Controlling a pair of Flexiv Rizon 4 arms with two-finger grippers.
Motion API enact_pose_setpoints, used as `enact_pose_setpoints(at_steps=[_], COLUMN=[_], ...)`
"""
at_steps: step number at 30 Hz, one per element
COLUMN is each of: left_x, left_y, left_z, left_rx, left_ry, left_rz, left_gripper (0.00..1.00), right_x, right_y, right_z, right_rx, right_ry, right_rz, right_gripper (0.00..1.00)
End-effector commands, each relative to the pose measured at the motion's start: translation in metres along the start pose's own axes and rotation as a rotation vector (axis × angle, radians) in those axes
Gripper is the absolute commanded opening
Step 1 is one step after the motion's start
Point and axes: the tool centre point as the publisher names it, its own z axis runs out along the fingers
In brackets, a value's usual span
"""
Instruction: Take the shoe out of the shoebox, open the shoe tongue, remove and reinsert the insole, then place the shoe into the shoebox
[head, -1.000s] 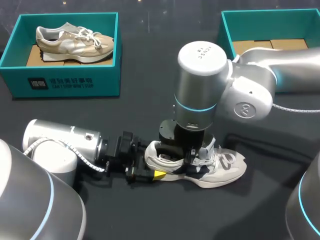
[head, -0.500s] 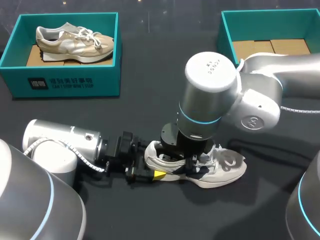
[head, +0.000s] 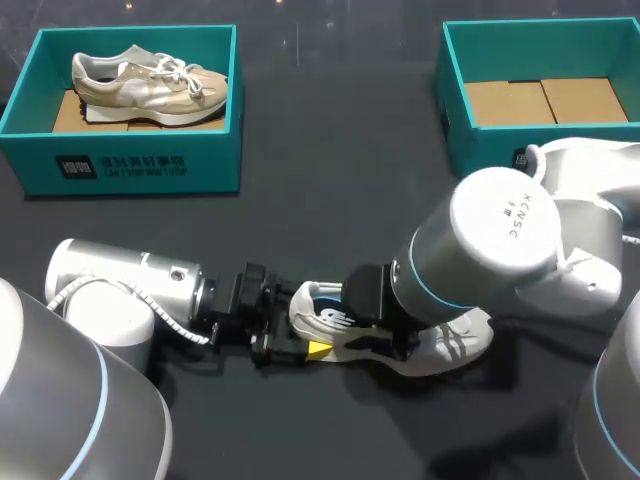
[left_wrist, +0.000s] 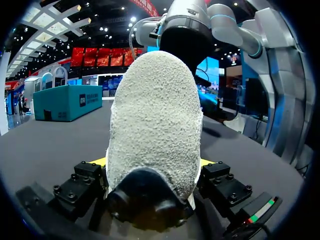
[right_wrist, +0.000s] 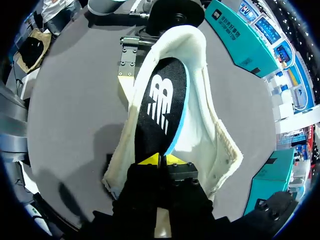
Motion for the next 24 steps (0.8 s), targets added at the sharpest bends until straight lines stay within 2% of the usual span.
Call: enact_pose_setpoints(at_steps=[1,7,16,24], left_x=[-0.002,-0.002,-0.002,-0.002], left_y=[0.002,0.002,0.002,0.002], left_z=[0.002,0.002,0.002,0.002], left_rx=[-0.003,-0.003,-0.003,-0.003], left_ry=[-0.003,-0.003,-0.003,-0.003], left_rz=[-0.001,-0.001,-0.001,-0.001], left_gripper=[0.00,0.00,0.00,0.00], right_x=[0.006,0.003,-0.003,-0.018], right_y=[-0.013,-0.016,-0.020,-0.008], right_z=[-0.014,-0.021,-0.029,-0.041], right_rx=[-0.110,-0.177,-0.212,-0.234], right_ry=[-0.048,-0.092,-0.116,-0.132], right_rz=[-0.018,-0.050,-0.060,-0.150], right_gripper=[0.00,0.00,0.00,0.00])
